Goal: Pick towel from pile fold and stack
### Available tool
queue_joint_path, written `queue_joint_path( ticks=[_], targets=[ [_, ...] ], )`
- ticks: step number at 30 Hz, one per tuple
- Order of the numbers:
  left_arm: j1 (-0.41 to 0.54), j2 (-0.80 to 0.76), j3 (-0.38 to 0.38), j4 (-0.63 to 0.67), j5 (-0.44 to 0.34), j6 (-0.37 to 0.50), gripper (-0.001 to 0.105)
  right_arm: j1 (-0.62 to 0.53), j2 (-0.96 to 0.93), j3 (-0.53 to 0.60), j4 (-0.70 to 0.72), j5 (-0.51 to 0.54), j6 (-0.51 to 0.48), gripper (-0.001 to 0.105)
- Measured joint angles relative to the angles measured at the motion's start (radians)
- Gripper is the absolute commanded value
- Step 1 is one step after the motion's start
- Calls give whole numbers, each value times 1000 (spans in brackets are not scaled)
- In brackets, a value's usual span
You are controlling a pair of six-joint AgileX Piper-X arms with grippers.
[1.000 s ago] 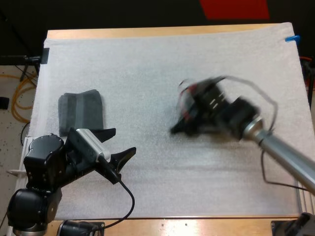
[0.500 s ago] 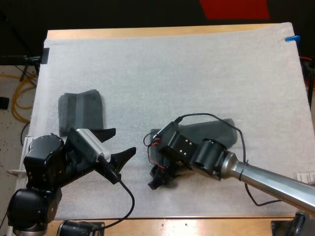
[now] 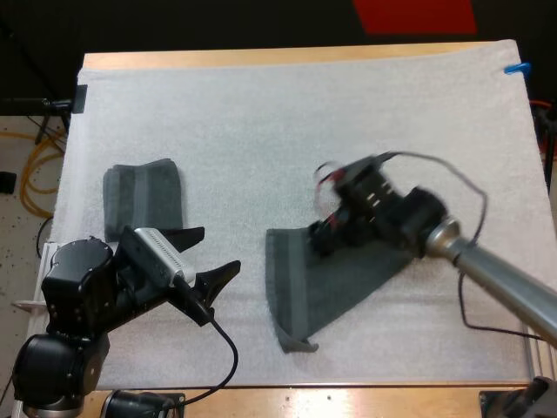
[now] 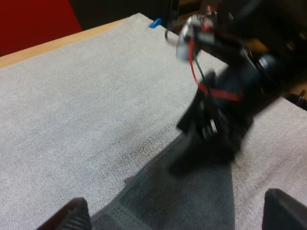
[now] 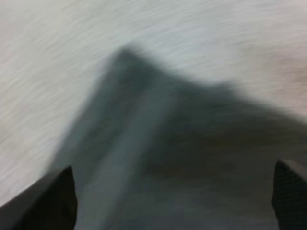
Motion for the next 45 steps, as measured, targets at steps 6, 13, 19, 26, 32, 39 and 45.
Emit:
queue_joint_path(
  ticks=[6,13,19,26,32,39,45],
  targets=[
    [0,0,0,0,0,0,70,-218,1,0,68,-1,-8,79],
    [0,0,0,0,0,0,70,-409,74,0,90,-68,-39,79],
    [0,0,0,5,0,0,70,-467,173,0,92,-169,-39,78],
    [0,0,0,5,0,0,70,-467,263,0,92,-239,-42,58],
    [0,0,0,5,0,0,70,-467,323,-2,93,-281,-42,58],
    [0,0,0,5,0,0,70,-468,330,-2,83,-314,-42,23],
    [0,1,0,5,0,0,70,-468,334,-2,75,-314,-52,0]
  ],
)
